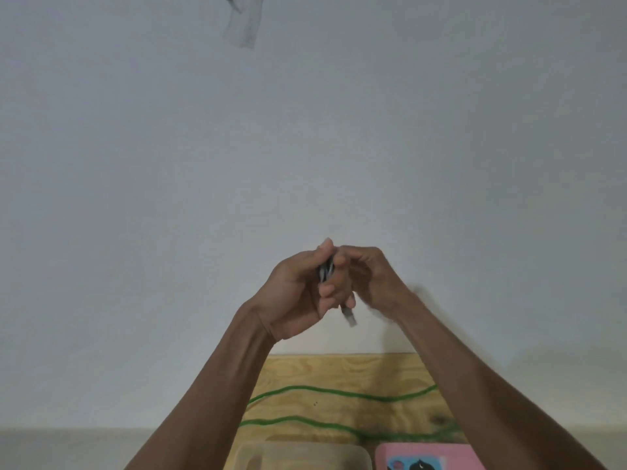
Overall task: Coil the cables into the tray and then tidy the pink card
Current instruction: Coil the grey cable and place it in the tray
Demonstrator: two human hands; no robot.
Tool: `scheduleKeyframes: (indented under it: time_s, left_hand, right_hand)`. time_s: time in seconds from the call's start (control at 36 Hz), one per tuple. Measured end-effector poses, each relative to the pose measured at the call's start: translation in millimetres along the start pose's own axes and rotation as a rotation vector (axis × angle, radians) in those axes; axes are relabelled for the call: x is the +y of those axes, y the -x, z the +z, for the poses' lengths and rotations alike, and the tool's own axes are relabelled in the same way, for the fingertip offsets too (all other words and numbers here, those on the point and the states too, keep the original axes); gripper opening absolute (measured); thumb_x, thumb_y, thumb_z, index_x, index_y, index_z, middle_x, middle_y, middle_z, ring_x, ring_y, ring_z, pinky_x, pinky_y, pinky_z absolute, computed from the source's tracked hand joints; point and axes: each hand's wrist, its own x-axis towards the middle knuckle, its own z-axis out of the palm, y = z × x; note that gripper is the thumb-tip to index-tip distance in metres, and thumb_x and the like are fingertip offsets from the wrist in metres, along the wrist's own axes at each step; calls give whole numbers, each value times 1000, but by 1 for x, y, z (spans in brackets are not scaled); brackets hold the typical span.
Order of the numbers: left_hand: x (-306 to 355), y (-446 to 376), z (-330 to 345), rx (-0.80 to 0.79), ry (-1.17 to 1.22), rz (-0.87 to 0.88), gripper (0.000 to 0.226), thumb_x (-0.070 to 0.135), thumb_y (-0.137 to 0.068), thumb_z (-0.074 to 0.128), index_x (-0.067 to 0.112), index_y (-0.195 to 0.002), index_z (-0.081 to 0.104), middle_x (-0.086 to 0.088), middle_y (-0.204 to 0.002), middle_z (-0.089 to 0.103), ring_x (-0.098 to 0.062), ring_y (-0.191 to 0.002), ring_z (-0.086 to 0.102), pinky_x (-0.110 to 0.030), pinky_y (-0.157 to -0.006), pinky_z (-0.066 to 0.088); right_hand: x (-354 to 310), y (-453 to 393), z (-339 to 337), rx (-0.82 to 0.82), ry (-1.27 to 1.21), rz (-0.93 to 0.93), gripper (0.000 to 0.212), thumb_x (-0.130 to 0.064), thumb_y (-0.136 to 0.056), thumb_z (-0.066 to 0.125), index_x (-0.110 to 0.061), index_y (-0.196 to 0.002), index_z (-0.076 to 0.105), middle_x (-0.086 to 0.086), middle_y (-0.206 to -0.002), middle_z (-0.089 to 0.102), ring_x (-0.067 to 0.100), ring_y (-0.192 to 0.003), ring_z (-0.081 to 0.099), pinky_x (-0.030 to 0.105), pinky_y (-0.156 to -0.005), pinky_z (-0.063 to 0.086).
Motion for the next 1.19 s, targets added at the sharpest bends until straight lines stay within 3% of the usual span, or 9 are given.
scheduleKeyframes:
  time_s: [0.11,0.25,0.36,0.44,0.56,0.67,0.75,0.89,1.19]
  left_hand:
    - [9,-10,1,126,-18,139,29,30,-107,38,9,-95,55,-2,-65,54,-16,-56,52,-34,-77,55]
    - [17,-17,-16,338,-333,203,29,33,-104,42,10,-94,55,-4,-69,58,-19,-65,53,-36,-86,50]
    - [14,-14,-31,401,-724,151,41,39,-106,45,16,-78,63,-12,-74,61,-25,-72,53,-48,-86,47]
    - [14,-9,-41,456,-924,137,47,35,-107,43,12,-71,61,-10,-75,64,-20,-69,57,-39,-75,46]
    - [9,-2,-40,358,-1047,6,54,33,-108,38,1,-71,60,-7,-68,63,-8,-58,54,-22,-67,42]
    - [-2,3,-32,311,-837,-102,71,49,-108,21,-5,-79,57,-11,-67,60,-22,-67,53,-37,-76,45]
    - [-3,4,-28,301,-628,-127,66,56,-105,19,4,-90,56,-9,-61,56,-27,-64,52,-43,-82,49]
    - [-2,6,-12,245,-395,-134,56,52,-106,26,8,-85,55,-8,-55,45,-25,-52,43,-39,-74,50]
    - [4,-5,1,118,-158,62,39,38,-105,36,8,-93,57,-6,-62,49,-23,-58,45,-38,-79,52]
  right_hand:
    - [22,17,14,92,237,46,43,-19,-102,54,-24,-61,64,-5,-51,56,10,-46,50,29,-52,48]
    - [33,31,32,58,220,112,20,-26,-102,53,-26,-110,71,-4,-60,54,15,-49,42,29,-51,45]
    - [25,36,31,38,405,119,20,-31,-100,56,-24,-111,71,-9,-61,58,13,-51,45,28,-51,44]
    - [9,38,25,13,550,80,18,-29,-98,60,-18,-104,73,-7,-63,60,4,-54,55,28,-55,48]
    - [-18,26,10,-17,845,-83,13,-28,-94,61,-26,-94,74,-9,-69,67,19,-62,63,42,-66,57]
    - [-41,7,-1,-15,997,-204,5,-35,-89,68,-34,-92,72,-20,-78,69,7,-66,59,31,-67,49]
    - [-42,-7,-11,-17,841,-249,10,-39,-80,76,-31,-85,72,-15,-79,71,19,-63,61,38,-63,50]
    - [-37,-19,-16,1,615,-351,5,-13,-80,81,-10,-84,79,1,-81,76,12,-69,67,28,-64,48]
    - [21,16,13,98,115,-28,46,10,-95,44,-15,-65,68,-1,-49,61,12,-43,55,23,-47,44]
